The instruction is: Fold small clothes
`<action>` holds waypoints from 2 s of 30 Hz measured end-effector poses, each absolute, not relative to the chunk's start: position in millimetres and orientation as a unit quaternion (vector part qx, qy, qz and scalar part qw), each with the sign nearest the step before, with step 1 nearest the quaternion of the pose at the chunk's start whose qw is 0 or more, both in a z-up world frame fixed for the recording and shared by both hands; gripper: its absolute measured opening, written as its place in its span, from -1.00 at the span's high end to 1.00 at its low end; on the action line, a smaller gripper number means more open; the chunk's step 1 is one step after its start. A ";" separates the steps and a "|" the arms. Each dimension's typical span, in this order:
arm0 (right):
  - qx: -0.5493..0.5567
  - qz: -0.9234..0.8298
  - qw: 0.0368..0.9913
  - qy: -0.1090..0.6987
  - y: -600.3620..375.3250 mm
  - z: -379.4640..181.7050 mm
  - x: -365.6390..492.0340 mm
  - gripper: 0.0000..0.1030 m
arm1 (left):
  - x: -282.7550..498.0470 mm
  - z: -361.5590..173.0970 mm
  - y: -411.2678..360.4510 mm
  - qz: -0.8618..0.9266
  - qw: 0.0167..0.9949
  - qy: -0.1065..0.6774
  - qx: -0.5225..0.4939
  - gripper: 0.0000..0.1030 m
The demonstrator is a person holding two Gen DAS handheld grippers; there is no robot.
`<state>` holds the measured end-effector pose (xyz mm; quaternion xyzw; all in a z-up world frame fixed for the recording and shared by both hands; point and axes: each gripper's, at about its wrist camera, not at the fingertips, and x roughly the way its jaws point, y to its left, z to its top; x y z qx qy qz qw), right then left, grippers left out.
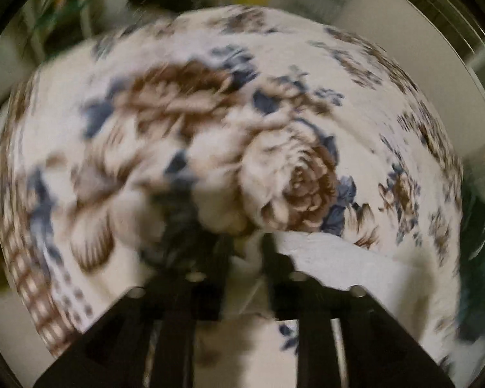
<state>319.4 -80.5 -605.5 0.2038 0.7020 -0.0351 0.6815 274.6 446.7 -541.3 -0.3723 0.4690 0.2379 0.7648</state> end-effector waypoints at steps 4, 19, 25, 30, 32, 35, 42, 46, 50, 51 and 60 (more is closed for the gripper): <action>0.207 -0.025 0.686 0.697 -71.0 -598.1 324.5 -0.40 | 222.4 -547.0 444.4 0.261 0.730 0.422 -0.470 -0.20; 0.187 -0.075 0.718 0.667 -101.5 -592.4 355.6 -0.53 | 298.2 -565.8 422.0 0.291 0.733 0.371 -0.490 0.89; 0.092 -0.143 0.747 0.643 -124.9 -577.8 372.9 -1.00 | 323.1 -495.9 421.3 0.286 0.795 0.343 -0.410 0.89; 0.054 -0.177 0.770 0.611 -160.2 -562.6 398.1 -1.00 | 356.7 -450.6 380.4 0.257 0.846 0.336 -0.324 0.89; 0.089 -0.171 0.768 0.611 -177.7 -562.7 411.0 -1.00 | 373.0 -429.6 350.7 0.232 0.864 0.336 -0.295 0.89; 0.139 -0.173 0.767 0.602 -212.3 -560.6 417.1 -1.00 | 405.2 -404.1 283.9 0.169 0.887 0.345 -0.255 0.89; 0.246 -0.209 0.732 0.600 -324.9 -564.2 387.6 -1.00 | 470.9 -427.1 38.3 -0.030 0.883 0.428 -0.190 0.88; 0.264 -0.228 0.720 0.600 -388.1 -563.6 363.1 -1.00 | 487.3 -458.1 -113.6 -0.118 0.861 0.472 -0.145 0.86; 0.267 -0.222 0.710 0.613 -439.7 -568.4 341.9 -1.00 | 494.0 -492.0 -218.6 -0.158 0.824 0.533 -0.113 0.80; 0.271 -0.218 0.707 0.616 -450.1 -569.5 335.4 -1.00 | 495.6 -500.8 -236.2 -0.151 0.819 0.546 -0.092 0.79; 0.347 -0.168 0.681 0.622 -524.7 -564.4 298.7 -1.00 | 426.0 -522.9 -225.0 -0.065 0.825 0.560 0.050 -0.45</action>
